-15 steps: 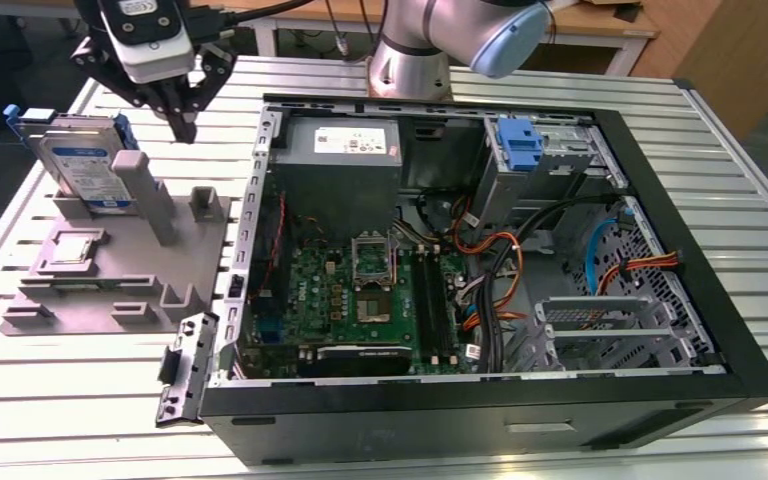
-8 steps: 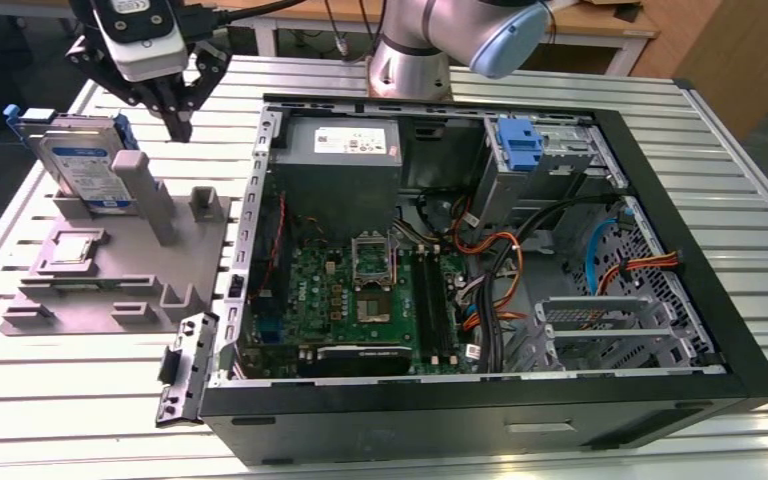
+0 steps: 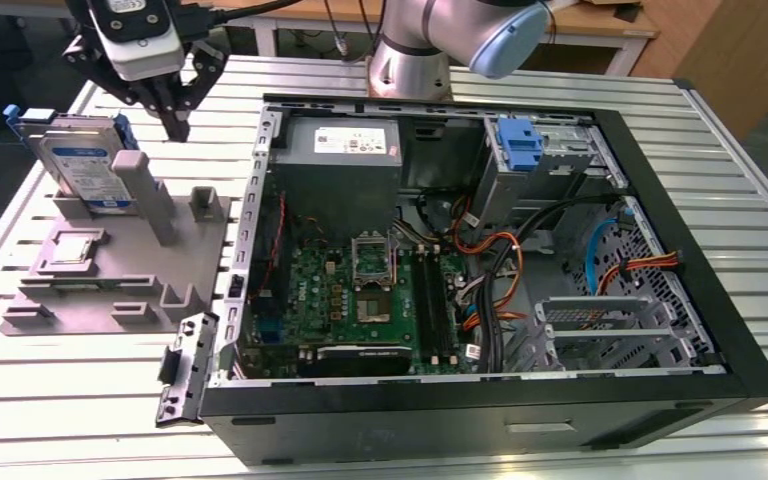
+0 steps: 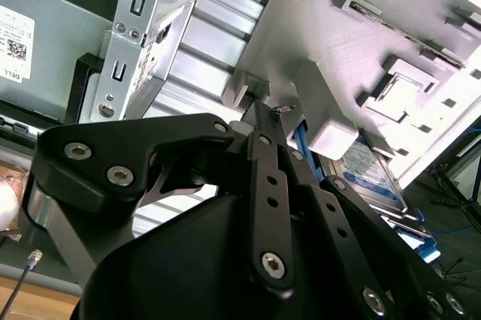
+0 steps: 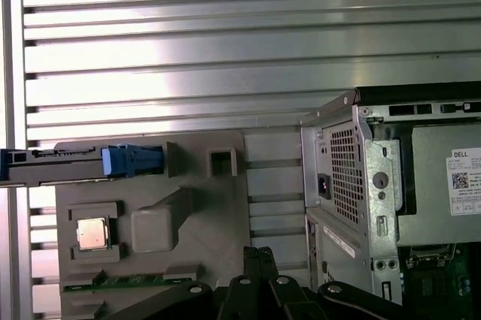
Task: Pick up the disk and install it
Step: 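Reach for the disk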
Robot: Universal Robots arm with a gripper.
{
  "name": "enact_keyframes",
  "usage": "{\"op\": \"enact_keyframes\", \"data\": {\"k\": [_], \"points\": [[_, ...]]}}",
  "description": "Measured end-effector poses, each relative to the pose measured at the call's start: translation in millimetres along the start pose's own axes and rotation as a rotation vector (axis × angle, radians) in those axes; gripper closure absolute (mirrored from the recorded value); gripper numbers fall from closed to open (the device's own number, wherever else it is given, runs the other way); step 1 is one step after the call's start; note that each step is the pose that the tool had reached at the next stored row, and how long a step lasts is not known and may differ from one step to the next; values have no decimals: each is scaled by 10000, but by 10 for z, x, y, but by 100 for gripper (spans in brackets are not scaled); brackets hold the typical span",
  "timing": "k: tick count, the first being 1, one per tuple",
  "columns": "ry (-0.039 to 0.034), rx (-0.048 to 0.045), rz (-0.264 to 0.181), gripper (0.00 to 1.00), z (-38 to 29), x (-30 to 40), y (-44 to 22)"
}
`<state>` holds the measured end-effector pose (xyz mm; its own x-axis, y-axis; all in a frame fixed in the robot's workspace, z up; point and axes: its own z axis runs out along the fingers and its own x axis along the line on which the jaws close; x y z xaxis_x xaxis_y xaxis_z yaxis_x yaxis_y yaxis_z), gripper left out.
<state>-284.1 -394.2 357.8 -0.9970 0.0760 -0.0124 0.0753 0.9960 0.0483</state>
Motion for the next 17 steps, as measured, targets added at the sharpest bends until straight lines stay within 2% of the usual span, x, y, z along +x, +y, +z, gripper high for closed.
{"op": "enact_keyframes", "data": {"k": [17], "points": [[0, 0, 1, 90, 2, 51, -1]]}}
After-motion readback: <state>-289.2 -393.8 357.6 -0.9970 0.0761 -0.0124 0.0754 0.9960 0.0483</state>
